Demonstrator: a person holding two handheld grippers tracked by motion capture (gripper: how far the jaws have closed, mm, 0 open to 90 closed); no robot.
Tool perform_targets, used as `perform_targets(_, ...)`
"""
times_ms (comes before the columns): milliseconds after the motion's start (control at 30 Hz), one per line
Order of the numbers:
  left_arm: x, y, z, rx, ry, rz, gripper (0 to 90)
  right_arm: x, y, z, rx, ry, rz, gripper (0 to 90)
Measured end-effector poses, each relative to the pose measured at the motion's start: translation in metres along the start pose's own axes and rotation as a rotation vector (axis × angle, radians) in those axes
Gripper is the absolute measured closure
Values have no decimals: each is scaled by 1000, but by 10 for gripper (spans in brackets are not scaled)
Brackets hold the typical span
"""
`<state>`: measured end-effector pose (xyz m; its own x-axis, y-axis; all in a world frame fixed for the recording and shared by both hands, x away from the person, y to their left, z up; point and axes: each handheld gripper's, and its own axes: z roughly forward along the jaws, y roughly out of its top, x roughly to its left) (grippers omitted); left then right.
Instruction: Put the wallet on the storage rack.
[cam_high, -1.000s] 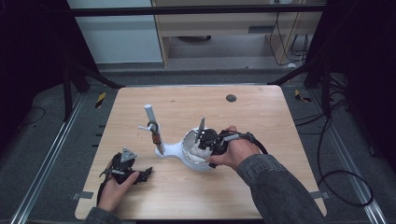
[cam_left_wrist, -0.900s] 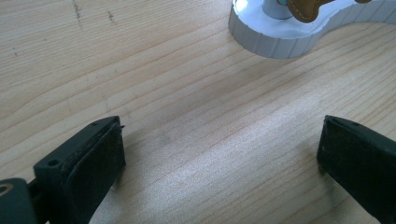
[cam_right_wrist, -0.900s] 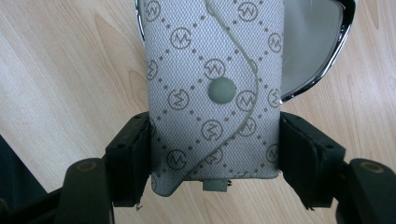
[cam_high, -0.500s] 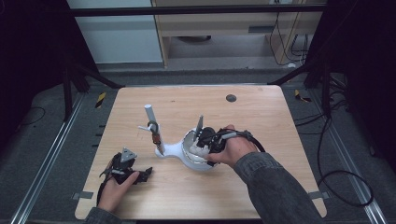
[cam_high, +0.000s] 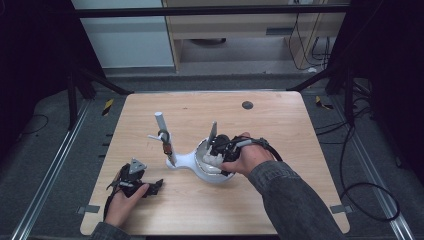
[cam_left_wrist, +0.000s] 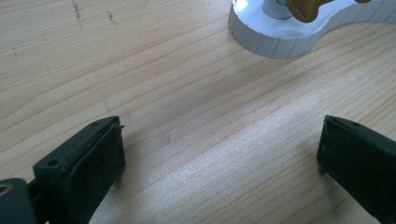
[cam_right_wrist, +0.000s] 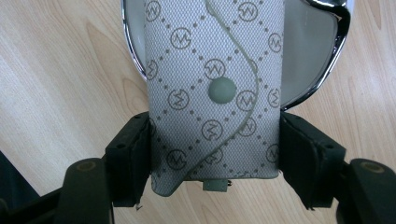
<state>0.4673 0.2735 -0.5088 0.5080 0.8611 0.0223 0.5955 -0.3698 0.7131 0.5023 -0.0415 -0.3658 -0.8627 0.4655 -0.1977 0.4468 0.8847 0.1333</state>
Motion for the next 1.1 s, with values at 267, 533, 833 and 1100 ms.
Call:
perform_targets(267,0,0,0,0,0,0,0,-1,1,1,2,0,2,314)
perform_targets(533,0,0,0,0,0,0,0,-2,5,4,8,-2,-1,314)
perform_targets(833,0,0,0,0,-1,0,0,-3,10,6,15,-6,2,312)
perform_targets(1100,0,0,0,0,-1,0,0,-5,15,8,22,-9,-1,312)
